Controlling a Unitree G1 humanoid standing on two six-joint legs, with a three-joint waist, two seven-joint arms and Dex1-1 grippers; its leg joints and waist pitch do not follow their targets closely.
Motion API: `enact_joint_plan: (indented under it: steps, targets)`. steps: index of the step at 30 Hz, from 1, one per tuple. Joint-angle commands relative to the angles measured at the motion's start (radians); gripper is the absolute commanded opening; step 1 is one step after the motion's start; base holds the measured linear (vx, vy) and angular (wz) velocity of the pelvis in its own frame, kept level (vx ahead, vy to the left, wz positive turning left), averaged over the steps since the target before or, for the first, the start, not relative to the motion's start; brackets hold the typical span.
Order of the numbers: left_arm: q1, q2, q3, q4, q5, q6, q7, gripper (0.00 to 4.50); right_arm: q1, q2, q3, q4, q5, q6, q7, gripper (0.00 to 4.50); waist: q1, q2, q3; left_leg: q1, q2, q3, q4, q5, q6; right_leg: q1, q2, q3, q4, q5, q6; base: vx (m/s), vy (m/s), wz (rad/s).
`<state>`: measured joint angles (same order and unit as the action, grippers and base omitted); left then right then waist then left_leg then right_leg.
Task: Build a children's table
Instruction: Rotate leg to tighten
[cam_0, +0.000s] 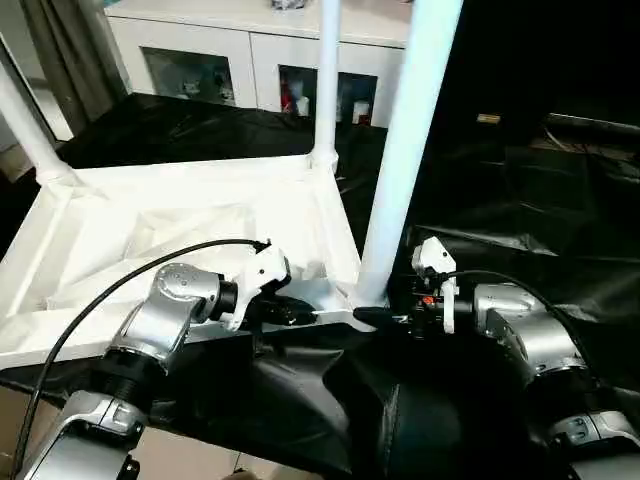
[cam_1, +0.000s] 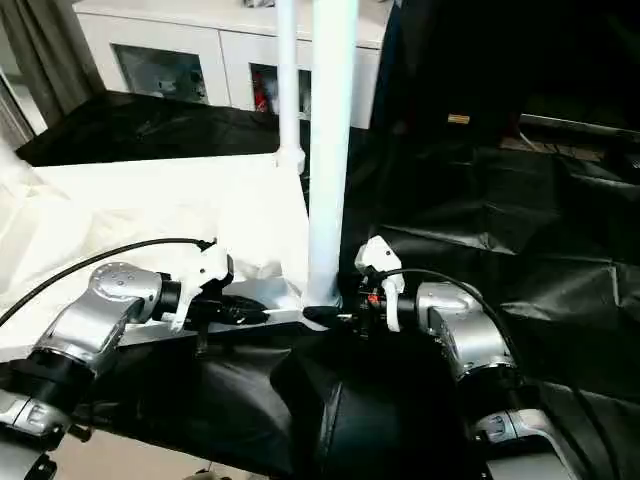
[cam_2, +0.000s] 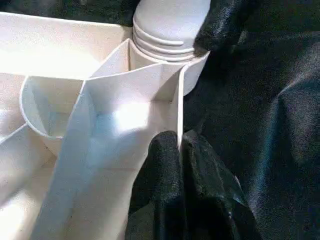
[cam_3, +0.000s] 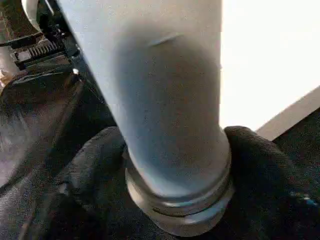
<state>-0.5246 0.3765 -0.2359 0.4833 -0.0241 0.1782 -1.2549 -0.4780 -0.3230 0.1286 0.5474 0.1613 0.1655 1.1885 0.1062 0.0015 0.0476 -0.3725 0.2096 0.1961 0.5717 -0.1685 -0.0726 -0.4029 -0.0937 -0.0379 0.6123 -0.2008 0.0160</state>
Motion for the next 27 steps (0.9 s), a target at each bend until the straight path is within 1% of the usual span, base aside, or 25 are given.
enact_joint_plan:
  steps: [1, 2, 3, 4, 6, 7, 8, 10, 11, 12, 13, 14, 15, 16, 17, 19, 20, 21, 22, 24, 25, 26, 27]
  targets:
    - [0.003, -0.031, 0.003, -0.019, -0.039, -0.004, 0.019, 0.0, 0.009, 0.024, 0.05, -0.022, 0.006, 0.007, 0.04, 3.0, 0.004, -0.015, -0.063, 0.011, 0.018, -0.002, -0.053, -0.145, 0.071, 0.046, -0.038, 0.025, -0.057, -0.072, -0.256, 0.0, 0.0, 0.0]
    - [0.003, -0.035, 0.003, -0.018, -0.035, -0.005, 0.034, 0.0, 0.014, 0.026, 0.047, -0.024, 0.007, 0.007, 0.031, 2.92, 0.004, -0.01, -0.062, 0.011, 0.018, -0.002, -0.054, -0.15, 0.067, 0.045, -0.039, 0.025, -0.058, -0.079, -0.255, 0.0, 0.0, 0.0]
    - [0.001, -0.036, 0.003, -0.016, -0.031, -0.007, 0.043, 0.0, 0.016, 0.027, 0.046, -0.024, 0.006, 0.006, 0.027, 2.88, 0.004, -0.012, -0.062, 0.011, 0.018, -0.002, -0.054, -0.153, 0.066, 0.045, -0.038, 0.025, -0.06, -0.08, -0.254, 0.0, 0.0, 0.0]
    - [-0.002, -0.043, 0.006, -0.008, -0.022, -0.012, 0.069, 0.0, 0.021, 0.03, 0.042, -0.023, 0.004, 0.002, 0.011, 2.84, 0.004, -0.011, -0.063, 0.012, 0.018, -0.002, -0.054, -0.155, 0.063, 0.045, -0.037, 0.025, -0.059, -0.077, -0.255, 0.0, 0.0, 0.0]
    - [-0.01, -0.061, 0.013, 0.008, -0.003, -0.02, 0.124, 0.0, 0.029, 0.041, 0.028, -0.015, -0.007, -0.009, -0.043, 2.8, 0.005, -0.004, -0.062, 0.013, 0.018, -0.004, -0.056, -0.174, 0.051, 0.046, -0.038, 0.026, -0.061, -0.09, -0.253, 0.0, 0.0, 0.0]
    - [-0.026, -0.086, 0.022, 0.035, 0.018, -0.022, 0.198, 0.0, 0.031, 0.063, 0.011, 0.012, -0.028, -0.031, -0.13, 2.8, 0.003, -0.005, -0.061, 0.013, 0.018, -0.004, -0.057, -0.182, 0.047, 0.045, -0.038, 0.026, -0.064, -0.098, -0.25, 0.0, 0.0, 0.0]
    - [-0.028, -0.09, 0.024, 0.04, 0.02, -0.02, 0.21, 0.0, 0.031, 0.067, 0.008, 0.018, -0.032, -0.035, -0.145, 2.79, -0.001, -0.005, -0.058, 0.015, 0.017, -0.005, -0.06, -0.208, 0.031, 0.042, -0.038, 0.027, -0.068, -0.128, -0.244, 0.0, 0.0, 0.0]
    - [-0.045, -0.123, 0.036, 0.064, 0.029, -0.014, 0.28, 0.0, 0.029, 0.096, -0.008, 0.049, -0.057, -0.051, -0.25, 2.78, -0.003, -0.006, -0.059, 0.017, 0.014, -0.007, -0.062, -0.226, 0.012, 0.045, -0.039, 0.028, -0.073, -0.171, -0.228, 0.0, 0.0, 0.0]
    - [-0.053, -0.141, 0.042, 0.072, 0.029, -0.009, 0.308, 0.0, 0.029, 0.113, -0.018, 0.058, -0.061, -0.048, -0.296, 2.77, -0.005, -0.002, -0.06, 0.018, 0.014, -0.008, -0.063, -0.235, 0.004, 0.044, -0.039, 0.028, -0.074, -0.186, -0.222, 0.0, 0.0, 0.0]
    - [-0.063, -0.162, 0.049, 0.083, 0.032, -0.006, 0.348, 0.0, 0.03, 0.134, -0.027, 0.064, -0.064, -0.044, -0.343, 2.77, -0.007, -0.004, -0.06, 0.017, 0.014, -0.009, -0.064, -0.24, 0.001, 0.044, -0.039, 0.029, -0.075, -0.189, -0.217, 0.0, 0.0, 0.0]
    - [-0.081, -0.199, 0.055, 0.102, 0.037, -0.002, 0.409, 0.0, 0.03, 0.174, -0.041, 0.07, -0.064, -0.033, -0.415, 2.77, -0.008, 0.003, -0.061, 0.017, 0.013, -0.01, -0.064, -0.238, -0.003, 0.044, -0.039, 0.029, -0.074, -0.185, -0.216, 0.0, 0.0, 0.0]
    - [-0.09, -0.22, 0.058, 0.113, 0.04, 0.002, 0.442, 0.0, 0.029, 0.195, -0.041, 0.076, -0.07, -0.036, -0.449, 2.77, -0.012, 0.002, -0.061, 0.018, 0.011, -0.01, -0.064, -0.238, -0.004, 0.043, -0.036, 0.029, -0.076, -0.182, -0.211, 0.0, 0.0, 0.0]
    - [-0.09, -0.22, 0.058, 0.113, 0.04, 0.002, 0.442, 0.0, 0.029, 0.195, -0.041, 0.076, -0.07, -0.036, -0.449, 2.76, -0.013, -0.001, -0.062, 0.016, 0.01, -0.009, -0.063, -0.232, -0.004, 0.045, -0.036, 0.029, -0.076, -0.177, -0.209, 0.0, 0.0, 0.0]
    - [-0.095, -0.232, 0.06, 0.119, 0.042, 0.004, 0.461, 0.0, 0.028, 0.207, -0.04, 0.08, -0.075, -0.039, -0.47, 2.76, -0.012, -0.001, -0.064, 0.015, 0.008, -0.01, -0.061, -0.219, 0.006, 0.048, -0.036, 0.028, -0.074, -0.163, -0.207, 0.0, 0.0, 0.0]
    - [-0.107, -0.263, 0.067, 0.135, 0.041, 0.008, 0.5, 0.0, 0.017, 0.24, -0.034, 0.1, -0.085, -0.041, -0.52, 2.76, -0.015, 0.002, -0.065, 0.013, 0.008, -0.008, -0.059, -0.207, 0.017, 0.047, -0.036, 0.029, -0.074, -0.147, -0.208, 0.0, 0.0, 0.0]
    - [-0.115, -0.295, 0.069, 0.145, 0.043, 0.008, 0.535, 0.0, -0.008, 0.281, -0.04, 0.131, -0.091, -0.039, -0.582, 2.76, -0.017, 0.003, -0.065, 0.011, 0.006, -0.008, -0.059, -0.211, 0.024, 0.046, -0.037, 0.028, -0.078, -0.172, -0.203, 0.0, 0.0, 0.0]
    - [-0.118, -0.309, 0.068, 0.15, 0.045, 0.007, 0.548, 0.0, -0.022, 0.302, -0.042, 0.148, -0.092, -0.04, -0.61, 2.76, -0.016, 0.0, -0.065, 0.012, 0.007, -0.009, -0.06, -0.213, 0.026, 0.046, -0.037, 0.027, -0.079, -0.194, -0.196, 0.0, 0.0, 0.0]
    - [-0.119, -0.317, 0.067, 0.15, 0.046, 0.006, 0.555, 0.0, -0.032, 0.314, -0.037, 0.159, -0.096, -0.04, -0.619, 2.76, -0.018, 0.002, -0.065, 0.011, 0.007, -0.009, -0.06, -0.217, 0.025, 0.045, -0.037, 0.027, -0.079, -0.202, -0.195, 0.0, 0.0, 0.0]
    - [-0.118, -0.323, 0.065, 0.145, 0.045, 0.007, 0.554, 0.0, -0.037, 0.322, -0.023, 0.163, -0.101, -0.047, -0.606, 2.76, -0.018, 0.002, -0.064, 0.011, 0.008, -0.009, -0.061, -0.222, 0.025, 0.044, -0.037, 0.027, -0.082, -0.218, -0.19, 0.0, 0.0, 0.0]
    - [-0.116, -0.327, 0.064, 0.139, 0.042, 0.006, 0.548, 0.0, -0.038, 0.331, -0.016, 0.159, -0.097, -0.052, -0.582, 2.76, -0.016, 0.002, -0.065, 0.01, 0.009, -0.01, -0.062, -0.22, 0.032, 0.044, -0.037, 0.027, -0.081, -0.206, -0.185, 0.0, 0.0, 0.0]
    - [-0.116, -0.327, 0.064, 0.139, 0.042, 0.006, 0.548, 0.0, -0.038, 0.331, -0.016, 0.159, -0.097, -0.052, -0.582, 3.11, -0.016, 0.003, -0.065, 0.011, 0.009, -0.01, -0.061, -0.221, 0.033, 0.043, -0.036, 0.027, -0.081, -0.202, -0.185, 0.0, 0.0, 0.0]
    - [-0.112, -0.324, 0.065, 0.133, 0.041, 0.009, 0.538, 0.0, -0.039, 0.333, -0.02, 0.15, -0.084, -0.044, -0.567, 3.32, -0.017, 0.0, -0.065, 0.01, 0.008, -0.009, -0.062, -0.221, 0.036, 0.044, -0.036, 0.027, -0.081, -0.196, -0.186, 0.0, 0.0, 0.0]
    - [-0.099, -0.3, 0.059, 0.117, 0.037, 0.008, 0.49, 0.0, -0.034, 0.309, -0.012, 0.125, -0.069, -0.037, -0.501, 3.46, -0.016, 0.003, -0.065, 0.01, 0.009, -0.01, -0.062, -0.224, 0.036, 0.044, -0.037, 0.027, -0.081, -0.198, -0.186, 0.0, 0.0, 0.0]
